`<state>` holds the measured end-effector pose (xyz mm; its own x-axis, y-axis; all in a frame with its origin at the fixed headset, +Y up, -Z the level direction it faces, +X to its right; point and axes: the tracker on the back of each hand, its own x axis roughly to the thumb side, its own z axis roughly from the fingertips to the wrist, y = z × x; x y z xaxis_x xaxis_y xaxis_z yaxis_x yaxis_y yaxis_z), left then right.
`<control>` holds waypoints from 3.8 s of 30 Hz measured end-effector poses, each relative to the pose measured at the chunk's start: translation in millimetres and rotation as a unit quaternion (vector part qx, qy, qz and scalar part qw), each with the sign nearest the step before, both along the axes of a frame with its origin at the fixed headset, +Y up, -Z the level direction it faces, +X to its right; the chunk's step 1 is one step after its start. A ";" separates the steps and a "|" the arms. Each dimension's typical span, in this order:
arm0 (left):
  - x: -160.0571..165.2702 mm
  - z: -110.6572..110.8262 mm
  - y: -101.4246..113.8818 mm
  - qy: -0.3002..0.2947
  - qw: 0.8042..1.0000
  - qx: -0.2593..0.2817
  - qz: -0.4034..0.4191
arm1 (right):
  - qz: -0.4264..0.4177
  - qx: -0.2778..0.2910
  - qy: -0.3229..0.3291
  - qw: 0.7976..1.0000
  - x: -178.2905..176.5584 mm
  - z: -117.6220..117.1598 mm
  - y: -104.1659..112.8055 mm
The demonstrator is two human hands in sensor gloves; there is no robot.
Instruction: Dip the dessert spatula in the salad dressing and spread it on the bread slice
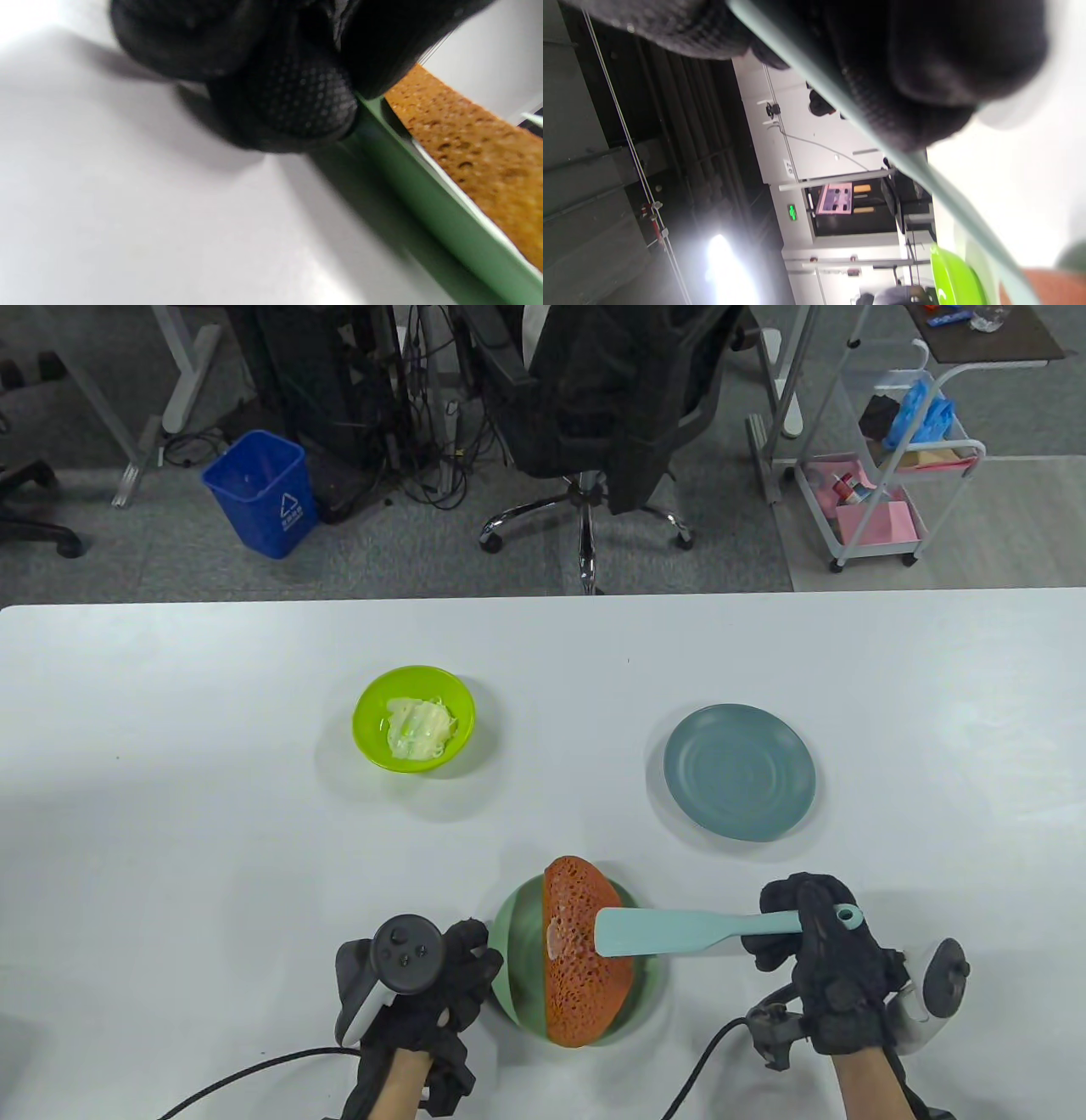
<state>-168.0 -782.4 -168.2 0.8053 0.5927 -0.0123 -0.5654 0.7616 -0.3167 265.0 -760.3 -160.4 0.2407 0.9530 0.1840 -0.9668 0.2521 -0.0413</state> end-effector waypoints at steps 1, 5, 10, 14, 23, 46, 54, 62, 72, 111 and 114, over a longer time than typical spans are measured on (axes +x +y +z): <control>0.0 0.0 0.0 0.000 1.000 0.000 0.001 | -0.004 0.002 0.010 1.000 -4.5 0.2 -0.3; 0.2 -0.1 -0.1 0.000 1.000 -0.001 0.001 | -0.013 0.004 0.048 0.999 -22.2 1.7 -0.1; 0.4 -0.3 -0.1 0.000 1.000 -0.001 0.002 | 0.025 -0.004 0.066 0.997 -36.6 4.9 -0.4; 0.2 -0.4 -0.1 0.000 1.000 -0.001 0.001 | 0.033 -0.005 0.067 0.997 -40.9 5.8 -1.7; 0.2 -0.4 -0.1 0.000 1.000 -0.001 0.001 | 0.047 -0.009 0.061 0.997 -39.2 6.2 -2.5; 0.2 -0.4 -0.1 0.000 1.000 -0.001 0.001 | 0.130 0.034 0.000 0.991 -17.3 12.7 23.4; 0.4 -0.1 -0.1 0.001 1.000 0.000 0.000 | 0.121 0.039 -0.035 0.991 5.4 14.0 28.6; 0.4 -0.1 -0.1 0.001 1.000 0.000 0.000 | 0.109 0.030 -0.050 0.992 14.5 14.1 26.9; 0.4 0.0 -0.1 0.001 1.000 0.000 -0.001 | 0.026 0.039 0.010 0.999 -8.1 5.8 11.8; 1.3 0.5 -0.3 0.001 1.000 0.001 -0.002 | 0.099 0.024 -0.076 0.992 10.9 12.5 25.2; 1.4 0.5 -0.3 0.001 1.000 0.001 -0.003 | 0.089 0.016 -0.077 0.993 15.1 12.6 23.9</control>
<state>-166.6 -782.7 -167.7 0.8084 0.5885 -0.0130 -0.5621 0.7651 -0.3141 280.1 -736.4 -147.8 0.0358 0.9710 0.2363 -0.9791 0.0815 -0.1865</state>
